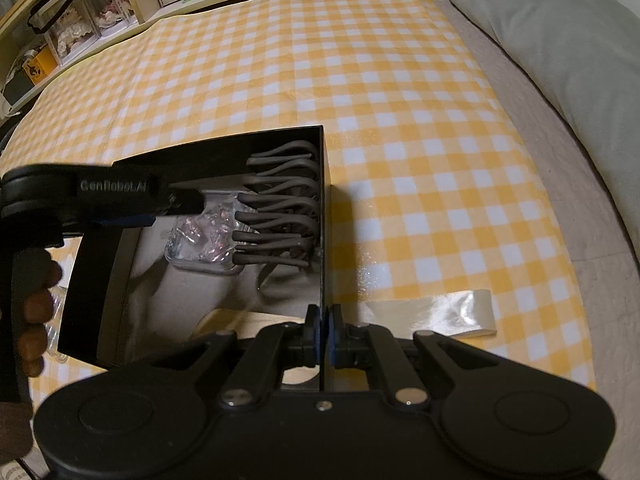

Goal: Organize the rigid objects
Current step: 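Lower the clear case into the black box and open left gripper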

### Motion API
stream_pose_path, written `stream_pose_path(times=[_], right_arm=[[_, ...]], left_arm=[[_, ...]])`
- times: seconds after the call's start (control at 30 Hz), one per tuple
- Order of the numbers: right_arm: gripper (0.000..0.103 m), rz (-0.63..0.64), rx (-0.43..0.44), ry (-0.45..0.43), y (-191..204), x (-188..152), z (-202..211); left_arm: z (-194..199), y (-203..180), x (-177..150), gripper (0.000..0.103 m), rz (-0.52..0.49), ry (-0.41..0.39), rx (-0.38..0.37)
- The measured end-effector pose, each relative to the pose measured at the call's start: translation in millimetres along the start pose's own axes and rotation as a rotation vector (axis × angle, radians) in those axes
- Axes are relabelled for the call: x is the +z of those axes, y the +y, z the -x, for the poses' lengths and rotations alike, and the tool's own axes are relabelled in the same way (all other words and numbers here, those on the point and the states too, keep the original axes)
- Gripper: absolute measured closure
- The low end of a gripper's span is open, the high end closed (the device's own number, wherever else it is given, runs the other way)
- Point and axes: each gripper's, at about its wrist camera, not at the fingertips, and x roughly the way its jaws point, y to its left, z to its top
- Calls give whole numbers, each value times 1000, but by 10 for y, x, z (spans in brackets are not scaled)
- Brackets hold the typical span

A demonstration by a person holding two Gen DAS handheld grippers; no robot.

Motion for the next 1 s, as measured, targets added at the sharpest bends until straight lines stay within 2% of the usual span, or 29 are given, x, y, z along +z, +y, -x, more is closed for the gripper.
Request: stream_pose_path(times=[0.03,0.1,0.17,0.33,0.4,0.43,0.53,0.73,0.87,0.93,1.0], right_arm=[[98,0,0,0,1,-1,0],[98,0,0,0,2,-1,-1],[98,0,0,0,3,-2,-1],[98,0,0,0,1,-1,-2],[98,1,-1,0,6,-2,-1],[98,1,-1,0,6,-1,-1],[98,0,-1,0,7,-2,-1],[98,0,-1,0,8,-2,0],[98,0,-1,0,8,-2,-1],[98,1,-2,0,9,-1,0],[98,2,-2,0,9,-2,-1]], left_arm=[[11,-10,4,77,-22,7,2],[33,-80,-10,83,-81,24,25],[3,-152,-12,83,-129,52,67],[-92,-300,-85,81,-258,63,168],[-112,-320,-111,78,-277,77,169],[-113,-329,-113,71,-282,72,167],[-140,-313,-95,64,-242,86,122],[-152,-260,-118,64,-146,86,-29],[-131,-321,-189,60,-237,67,11],[-138,-360,-183,50,-301,82,42],[-166,-417,-132,48,-365,100,68]])
